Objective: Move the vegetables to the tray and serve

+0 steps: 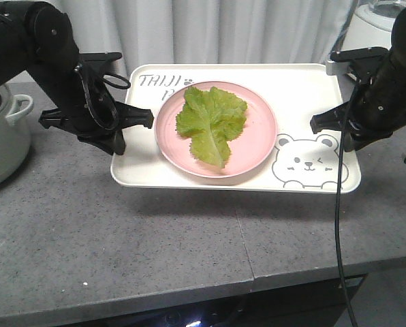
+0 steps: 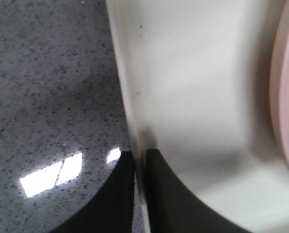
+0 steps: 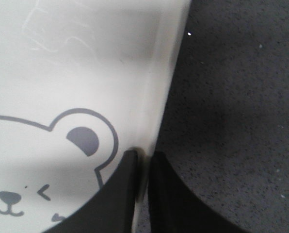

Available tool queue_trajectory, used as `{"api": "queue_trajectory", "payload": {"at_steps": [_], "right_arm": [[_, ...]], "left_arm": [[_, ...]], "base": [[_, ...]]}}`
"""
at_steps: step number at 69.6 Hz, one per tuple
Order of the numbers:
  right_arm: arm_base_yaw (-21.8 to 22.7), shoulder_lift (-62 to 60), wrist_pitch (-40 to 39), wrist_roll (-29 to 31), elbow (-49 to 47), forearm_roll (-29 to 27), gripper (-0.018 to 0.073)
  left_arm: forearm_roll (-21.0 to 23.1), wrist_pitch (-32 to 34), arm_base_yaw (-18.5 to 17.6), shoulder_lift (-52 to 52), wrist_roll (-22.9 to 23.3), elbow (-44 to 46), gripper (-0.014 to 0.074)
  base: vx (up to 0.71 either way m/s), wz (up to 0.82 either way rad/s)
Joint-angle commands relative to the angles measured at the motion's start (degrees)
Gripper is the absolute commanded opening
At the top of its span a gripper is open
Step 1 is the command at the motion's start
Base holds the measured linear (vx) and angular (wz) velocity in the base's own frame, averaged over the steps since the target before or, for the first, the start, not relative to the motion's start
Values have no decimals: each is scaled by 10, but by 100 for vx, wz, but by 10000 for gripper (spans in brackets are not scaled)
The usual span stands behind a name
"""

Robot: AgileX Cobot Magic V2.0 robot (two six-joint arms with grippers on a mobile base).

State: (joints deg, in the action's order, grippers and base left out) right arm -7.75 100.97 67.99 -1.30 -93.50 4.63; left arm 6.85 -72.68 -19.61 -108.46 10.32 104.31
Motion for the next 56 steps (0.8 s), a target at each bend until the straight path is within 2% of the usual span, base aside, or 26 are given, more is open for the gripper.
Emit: {"api": "queue_trajectory", "payload": {"at_steps": [1, 56], "right_arm": [[-2, -31, -23, 24, -15, 13, -8], [-2, -31, -23, 24, -15, 13, -8]], "left_arm": [[24, 5, -6, 40, -15, 22, -8], [24, 5, -6, 40, -15, 22, -8]], "base": [[-4, -25], [-6, -31]]}}
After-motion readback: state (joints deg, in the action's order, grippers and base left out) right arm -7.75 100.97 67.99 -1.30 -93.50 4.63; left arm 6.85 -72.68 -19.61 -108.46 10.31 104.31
